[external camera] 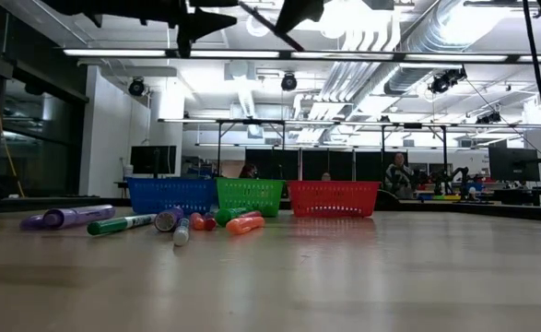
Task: Pick & Place Markers
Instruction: Put the purple marker into the blue bin
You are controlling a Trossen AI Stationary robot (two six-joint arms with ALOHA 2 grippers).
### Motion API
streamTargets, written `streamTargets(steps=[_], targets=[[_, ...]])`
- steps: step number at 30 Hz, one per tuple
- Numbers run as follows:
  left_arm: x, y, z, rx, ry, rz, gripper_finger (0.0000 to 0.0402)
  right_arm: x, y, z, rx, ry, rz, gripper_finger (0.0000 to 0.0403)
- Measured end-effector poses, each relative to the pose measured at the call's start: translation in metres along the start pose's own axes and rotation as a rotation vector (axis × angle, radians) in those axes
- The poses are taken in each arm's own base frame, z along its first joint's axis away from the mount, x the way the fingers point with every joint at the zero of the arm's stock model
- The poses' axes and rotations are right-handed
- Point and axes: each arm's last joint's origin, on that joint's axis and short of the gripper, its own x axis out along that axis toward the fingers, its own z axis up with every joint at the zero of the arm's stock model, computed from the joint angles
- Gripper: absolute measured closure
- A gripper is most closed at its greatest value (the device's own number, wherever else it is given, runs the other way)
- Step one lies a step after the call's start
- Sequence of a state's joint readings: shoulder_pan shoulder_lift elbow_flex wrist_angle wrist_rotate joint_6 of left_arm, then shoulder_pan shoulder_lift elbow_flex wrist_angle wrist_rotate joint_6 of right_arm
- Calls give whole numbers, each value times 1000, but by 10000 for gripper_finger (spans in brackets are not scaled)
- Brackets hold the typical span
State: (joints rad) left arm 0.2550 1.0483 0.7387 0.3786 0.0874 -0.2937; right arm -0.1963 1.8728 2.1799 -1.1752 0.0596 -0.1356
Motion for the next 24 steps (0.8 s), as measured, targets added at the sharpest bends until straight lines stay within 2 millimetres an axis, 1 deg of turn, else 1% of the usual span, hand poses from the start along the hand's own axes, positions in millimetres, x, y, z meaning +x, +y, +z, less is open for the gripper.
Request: streamTargets(steps=[4, 8, 12, 24], targets=[[6, 1, 1, 1, -59, 4, 243, -4, 0, 3, -1, -43, 16, 382], [9, 2, 4, 2, -120, 40, 243, -4, 1, 8, -2, -98, 58, 382], [10, 2, 7, 3, -163, 46, 243, -5, 1, 10, -2, -119, 63, 382], [10, 1, 11, 3, -212, 43, 243, -5, 1, 16, -6, -191, 79, 382]])
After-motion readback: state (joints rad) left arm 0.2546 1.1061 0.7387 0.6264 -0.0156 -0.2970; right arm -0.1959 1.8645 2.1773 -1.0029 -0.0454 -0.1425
